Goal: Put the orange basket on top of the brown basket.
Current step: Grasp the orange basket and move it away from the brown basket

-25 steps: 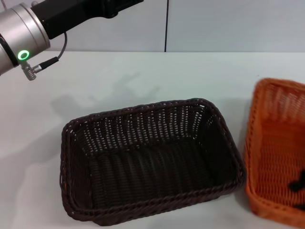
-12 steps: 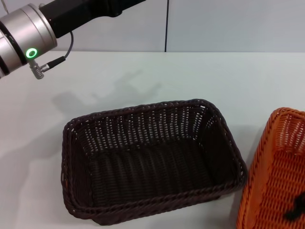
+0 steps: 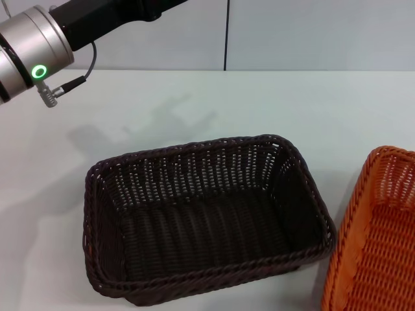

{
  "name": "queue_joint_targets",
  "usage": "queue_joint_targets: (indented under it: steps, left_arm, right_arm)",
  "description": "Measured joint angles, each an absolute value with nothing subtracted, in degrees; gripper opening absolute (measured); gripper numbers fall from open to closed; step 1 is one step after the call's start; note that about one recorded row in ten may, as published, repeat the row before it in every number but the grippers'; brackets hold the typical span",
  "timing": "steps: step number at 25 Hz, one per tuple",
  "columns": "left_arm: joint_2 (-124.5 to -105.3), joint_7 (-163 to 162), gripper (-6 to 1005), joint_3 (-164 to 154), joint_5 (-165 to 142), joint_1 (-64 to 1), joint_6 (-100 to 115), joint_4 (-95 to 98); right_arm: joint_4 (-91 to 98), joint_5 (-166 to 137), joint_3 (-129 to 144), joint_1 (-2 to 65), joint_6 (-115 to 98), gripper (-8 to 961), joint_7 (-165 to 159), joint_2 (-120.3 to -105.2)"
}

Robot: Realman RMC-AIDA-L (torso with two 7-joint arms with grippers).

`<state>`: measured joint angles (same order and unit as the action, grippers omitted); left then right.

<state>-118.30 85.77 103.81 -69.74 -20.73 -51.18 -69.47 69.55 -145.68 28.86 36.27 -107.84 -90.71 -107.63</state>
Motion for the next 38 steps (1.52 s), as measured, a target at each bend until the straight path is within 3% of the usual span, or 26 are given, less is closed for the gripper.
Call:
queue_joint_targets:
  steps: [14,31,36,38]
  left_arm:
    - [-118.3,85.8,847,103.9,-68.8,-20.0,-51.9,-69.2]
    - [-118.3,86.2,847,104.3,-68.4,-21.0,-52.0,-67.8]
    - [-118.27,86.5,847,104.5,-68.4,-21.1,-52.1,-67.1]
    - [-118.22,86.9,847,104.6,-68.3,-21.1,-52.1,-66.7]
  right_arm:
    - [64.8,-148.6,33.0,35.5,-97.7,472,-90.3,-108.61]
    - [55.0,-149.1,37.4,34.5,-89.7,434,-87.7,-110.86]
    - [56.1,-149.0,34.2,33.3,-92.9,380,-87.8,-109.64]
    - [56.2,-149.0,30.3,32.7,-96.9,358,-87.7,-107.61]
